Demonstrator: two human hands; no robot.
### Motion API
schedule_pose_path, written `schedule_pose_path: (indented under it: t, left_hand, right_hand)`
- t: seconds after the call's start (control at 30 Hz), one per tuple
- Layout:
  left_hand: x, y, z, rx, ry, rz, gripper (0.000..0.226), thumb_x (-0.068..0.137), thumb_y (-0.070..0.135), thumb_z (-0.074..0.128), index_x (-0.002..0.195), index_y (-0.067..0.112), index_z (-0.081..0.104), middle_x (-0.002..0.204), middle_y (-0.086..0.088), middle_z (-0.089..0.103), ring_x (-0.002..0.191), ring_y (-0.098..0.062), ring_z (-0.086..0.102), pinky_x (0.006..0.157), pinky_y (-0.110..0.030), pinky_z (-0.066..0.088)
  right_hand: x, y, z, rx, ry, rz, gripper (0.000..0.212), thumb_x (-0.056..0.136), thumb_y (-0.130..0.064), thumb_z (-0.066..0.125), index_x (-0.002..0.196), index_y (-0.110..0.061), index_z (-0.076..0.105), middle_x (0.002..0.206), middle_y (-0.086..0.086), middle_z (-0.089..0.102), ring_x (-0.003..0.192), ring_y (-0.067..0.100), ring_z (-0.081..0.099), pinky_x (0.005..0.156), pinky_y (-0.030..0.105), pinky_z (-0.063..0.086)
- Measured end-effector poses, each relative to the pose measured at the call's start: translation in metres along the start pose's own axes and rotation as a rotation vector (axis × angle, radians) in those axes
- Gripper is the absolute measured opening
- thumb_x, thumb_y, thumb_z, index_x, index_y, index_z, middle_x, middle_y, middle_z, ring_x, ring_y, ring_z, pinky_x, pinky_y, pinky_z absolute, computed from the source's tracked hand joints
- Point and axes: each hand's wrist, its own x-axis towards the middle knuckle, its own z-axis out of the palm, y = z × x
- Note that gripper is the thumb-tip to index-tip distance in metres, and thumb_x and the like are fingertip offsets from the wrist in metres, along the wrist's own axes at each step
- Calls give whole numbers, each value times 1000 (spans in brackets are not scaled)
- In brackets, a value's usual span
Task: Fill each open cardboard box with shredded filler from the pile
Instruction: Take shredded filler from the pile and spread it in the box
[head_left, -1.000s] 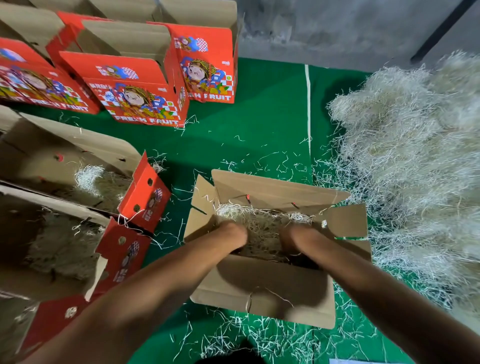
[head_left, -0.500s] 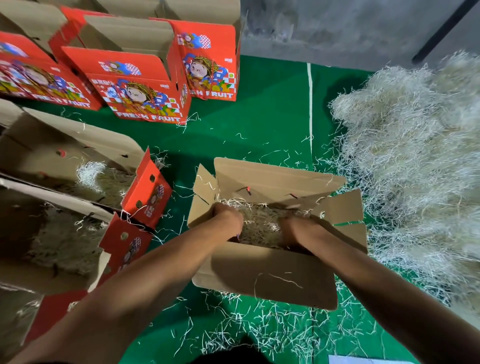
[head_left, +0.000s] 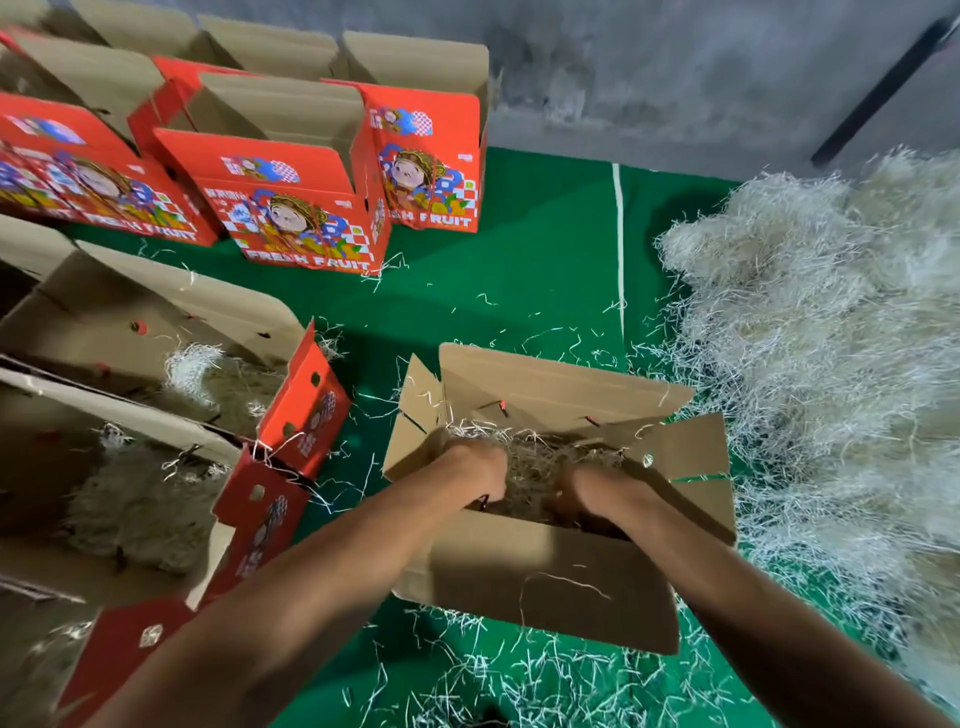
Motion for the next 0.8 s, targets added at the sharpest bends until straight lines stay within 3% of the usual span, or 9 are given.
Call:
schedule_pose_path:
  t: [0.03, 0.1, 0.17, 0.27, 0.43, 0.5, 0.57, 0.7, 0.8]
  left_hand:
    - [0, 1, -1, -1, 17, 11, 25, 86, 16, 53, 107, 6, 63, 97, -11, 64, 80, -25, 60, 78, -35, 53]
    - [0, 2, 3, 17, -60, 10, 36, 89, 19, 48, 120, 6, 61, 118, -15, 62, 92, -27, 57, 92, -41, 48]
    - [1, -1, 13, 41, -179, -18, 41, 97, 24, 38, 132, 9, 55, 131, -15, 55, 105, -28, 55, 103, -51, 33]
    - [-1, -3, 20, 30, -241, 13, 36, 104, 26, 31, 116, 10, 60, 97, -10, 55, 68, -17, 42, 80, -32, 33]
    - [-11, -12, 18, -146, -25, 18, 15, 98, 26, 42, 95, 15, 52, 85, -4, 54, 68, -15, 45, 80, -35, 40]
    - [-13, -14, 15, -275, 111, 13, 16, 95, 24, 52, 101, 11, 59, 86, -3, 57, 72, -15, 51, 70, -31, 44]
    - [-8, -12, 16, -259, 251, -31, 30, 91, 24, 58, 118, 10, 58, 111, -6, 62, 97, -23, 59, 84, -34, 49]
    - [-4, -8, 17, -231, 78, -69, 38, 92, 26, 53, 126, 9, 55, 125, -12, 59, 114, -27, 57, 98, -36, 46]
    - [-8, -11, 14, -317, 73, -89, 31, 88, 25, 49, 114, 13, 60, 113, -7, 62, 107, -26, 61, 85, -31, 48]
  right_hand:
    - [-1, -3, -5, 67, 85, -30, 26, 99, -34, 54, 108, -16, 71, 90, 5, 69, 69, 15, 57, 58, 26, 42]
    - [0, -8, -10, 229, 99, -20, 35, 96, -54, 47, 91, -28, 70, 74, -5, 64, 62, 8, 51, 63, 27, 42]
    - [-6, -19, -5, 224, -119, 30, 40, 99, -54, 44, 121, -28, 65, 92, -3, 65, 80, 9, 58, 86, 32, 48]
    - [-6, -13, 9, 85, -259, -57, 45, 101, -43, 47, 141, -23, 54, 142, 5, 55, 125, 26, 55, 110, 42, 41]
    - [-11, 5, 0, 212, 13, 67, 37, 105, -23, 43, 140, -15, 51, 142, 13, 54, 125, 27, 53, 105, 34, 41]
    - [-15, 5, -8, 202, 202, 76, 25, 99, -14, 49, 118, -7, 64, 121, 14, 67, 105, 25, 64, 93, 33, 51]
    - [-18, 3, -11, 147, 365, 118, 22, 95, -14, 54, 108, -4, 68, 109, 14, 72, 91, 24, 67, 83, 31, 55]
    - [-25, -3, -7, 178, 257, 173, 35, 104, -14, 40, 133, -6, 59, 138, 15, 58, 126, 28, 56, 108, 34, 41]
    - [-34, 1, -18, 286, 199, 121, 33, 102, -30, 46, 121, -9, 62, 119, 10, 66, 99, 23, 63, 89, 30, 49]
